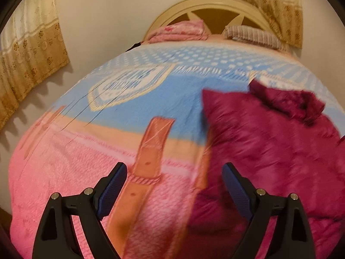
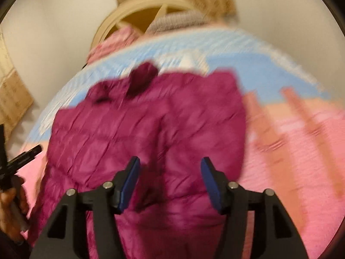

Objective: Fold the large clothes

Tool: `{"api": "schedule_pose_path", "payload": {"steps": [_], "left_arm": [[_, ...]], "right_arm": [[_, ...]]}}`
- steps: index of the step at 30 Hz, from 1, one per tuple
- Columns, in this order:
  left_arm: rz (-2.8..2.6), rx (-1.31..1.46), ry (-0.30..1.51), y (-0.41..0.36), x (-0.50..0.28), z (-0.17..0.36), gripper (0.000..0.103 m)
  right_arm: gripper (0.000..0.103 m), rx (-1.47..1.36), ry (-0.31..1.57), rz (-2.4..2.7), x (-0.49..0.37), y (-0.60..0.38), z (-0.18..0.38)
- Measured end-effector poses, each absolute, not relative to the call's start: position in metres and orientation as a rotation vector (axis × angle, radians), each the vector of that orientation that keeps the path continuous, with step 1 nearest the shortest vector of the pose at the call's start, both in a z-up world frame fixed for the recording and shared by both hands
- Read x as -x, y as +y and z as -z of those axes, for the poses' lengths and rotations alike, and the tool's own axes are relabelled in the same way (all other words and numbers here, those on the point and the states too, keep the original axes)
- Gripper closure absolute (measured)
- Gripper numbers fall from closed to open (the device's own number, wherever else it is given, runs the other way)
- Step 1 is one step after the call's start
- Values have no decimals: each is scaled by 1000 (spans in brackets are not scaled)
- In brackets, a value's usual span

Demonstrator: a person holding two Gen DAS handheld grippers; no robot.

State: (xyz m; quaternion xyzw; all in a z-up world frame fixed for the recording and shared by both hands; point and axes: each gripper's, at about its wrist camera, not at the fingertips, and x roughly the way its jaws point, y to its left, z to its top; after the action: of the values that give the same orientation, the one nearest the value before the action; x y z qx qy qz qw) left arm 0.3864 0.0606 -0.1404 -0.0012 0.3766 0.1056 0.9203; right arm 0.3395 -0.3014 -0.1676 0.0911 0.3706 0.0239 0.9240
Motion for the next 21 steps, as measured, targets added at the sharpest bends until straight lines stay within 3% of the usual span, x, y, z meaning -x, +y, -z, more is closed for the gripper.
{"api": "schedule_pose_path", "payload": {"steps": [8,15,21], "left_arm": [[-69,24,724,5,-417,123,13],[-53,-56,838,-22,-454,172,13],[-42,-48,864,-24,-458,202,8]], "right_arm": [[41,-111,680,-139,-368,-246,141],[42,28,768,-94,-409,-232,189],[40,-33,827,-111,-407,-259,219]]}}
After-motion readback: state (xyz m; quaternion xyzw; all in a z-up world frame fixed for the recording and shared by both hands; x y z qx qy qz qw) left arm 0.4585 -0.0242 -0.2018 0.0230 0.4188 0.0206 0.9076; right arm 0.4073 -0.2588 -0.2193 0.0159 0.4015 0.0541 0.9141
